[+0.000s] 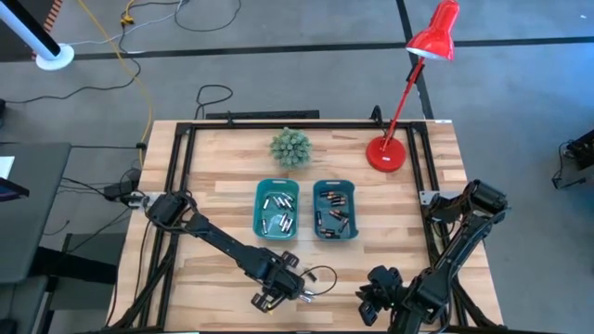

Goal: Sort batteries
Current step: Put the black battery into the blue bin

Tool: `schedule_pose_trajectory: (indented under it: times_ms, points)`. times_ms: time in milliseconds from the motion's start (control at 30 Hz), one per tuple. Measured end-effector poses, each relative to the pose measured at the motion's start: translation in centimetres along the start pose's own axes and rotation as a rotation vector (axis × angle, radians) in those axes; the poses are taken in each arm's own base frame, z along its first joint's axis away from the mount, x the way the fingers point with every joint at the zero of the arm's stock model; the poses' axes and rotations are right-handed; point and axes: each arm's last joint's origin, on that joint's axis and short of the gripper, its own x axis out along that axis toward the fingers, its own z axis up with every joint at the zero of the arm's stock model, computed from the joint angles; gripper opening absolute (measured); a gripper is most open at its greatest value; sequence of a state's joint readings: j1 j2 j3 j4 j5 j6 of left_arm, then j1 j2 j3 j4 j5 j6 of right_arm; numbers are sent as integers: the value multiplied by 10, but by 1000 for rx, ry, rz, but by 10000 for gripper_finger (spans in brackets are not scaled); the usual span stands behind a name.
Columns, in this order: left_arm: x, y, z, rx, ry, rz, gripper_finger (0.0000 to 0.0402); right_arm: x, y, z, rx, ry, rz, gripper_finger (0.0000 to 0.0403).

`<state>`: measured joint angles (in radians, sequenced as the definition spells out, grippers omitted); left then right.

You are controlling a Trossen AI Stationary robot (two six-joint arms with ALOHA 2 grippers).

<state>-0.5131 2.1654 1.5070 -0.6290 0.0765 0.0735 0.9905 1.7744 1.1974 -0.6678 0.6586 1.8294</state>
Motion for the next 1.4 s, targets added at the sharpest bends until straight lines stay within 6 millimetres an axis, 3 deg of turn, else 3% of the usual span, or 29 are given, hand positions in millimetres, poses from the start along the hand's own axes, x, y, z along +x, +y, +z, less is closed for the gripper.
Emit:
schedule_pose_trajectory:
  times_ms: [167,400,633,767,900,1033,1400]
  points:
    - [1,-3,0,-76,2,-4,39,0,0,0,-33,-1,-4,115]
    - [-6,-7,4,-179,40,-9,39,0,0,0,-80,0,1,115]
    - [-32,-7,21,-302,75,6,39,0,2,-1,-139,5,20,115]
    - [-66,1,29,-415,91,42,39,0,2,0,-149,5,18,115]
    - [-89,19,33,-450,111,102,39,0,1,0,-156,4,10,115]
    - [-110,40,43,-392,19,129,39,2,1,3,-153,1,-4,115]
    - [-154,148,35,-402,-163,261,39,17,2,24,-104,-32,-56,115]
